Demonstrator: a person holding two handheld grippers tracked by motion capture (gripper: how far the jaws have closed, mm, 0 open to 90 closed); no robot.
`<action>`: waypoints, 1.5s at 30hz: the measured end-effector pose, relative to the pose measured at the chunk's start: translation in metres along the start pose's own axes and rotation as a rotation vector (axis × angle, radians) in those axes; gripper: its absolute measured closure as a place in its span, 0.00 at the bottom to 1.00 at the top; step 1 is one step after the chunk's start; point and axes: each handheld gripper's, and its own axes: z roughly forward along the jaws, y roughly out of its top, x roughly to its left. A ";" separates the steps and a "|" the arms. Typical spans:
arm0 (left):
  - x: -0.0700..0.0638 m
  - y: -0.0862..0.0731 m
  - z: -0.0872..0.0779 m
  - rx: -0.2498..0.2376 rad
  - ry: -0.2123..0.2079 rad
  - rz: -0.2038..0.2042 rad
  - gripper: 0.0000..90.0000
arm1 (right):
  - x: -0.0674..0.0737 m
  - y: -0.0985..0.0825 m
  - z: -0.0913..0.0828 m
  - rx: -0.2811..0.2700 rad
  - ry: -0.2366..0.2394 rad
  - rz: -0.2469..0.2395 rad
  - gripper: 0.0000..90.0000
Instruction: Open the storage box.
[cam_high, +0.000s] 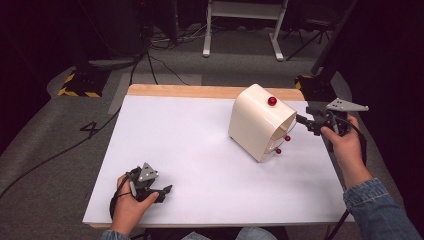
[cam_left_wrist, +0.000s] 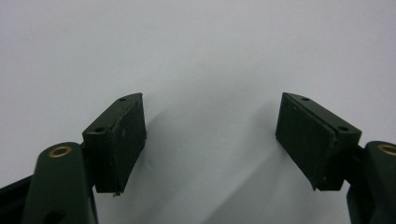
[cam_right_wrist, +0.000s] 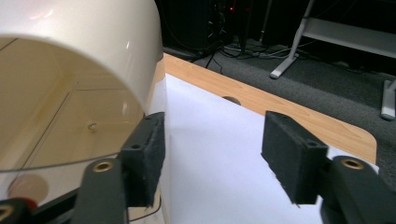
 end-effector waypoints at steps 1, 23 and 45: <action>0.000 0.000 0.000 -0.001 -0.001 0.000 0.27 | 0.001 -0.002 -0.002 -0.001 -0.011 -0.010 0.43; 0.000 -0.001 0.000 -0.003 -0.001 0.004 0.26 | 0.032 -0.010 -0.052 0.028 0.029 0.066 0.31; 0.000 0.000 0.000 -0.001 -0.003 0.003 0.26 | 0.077 -0.093 0.002 0.133 0.115 -0.021 0.68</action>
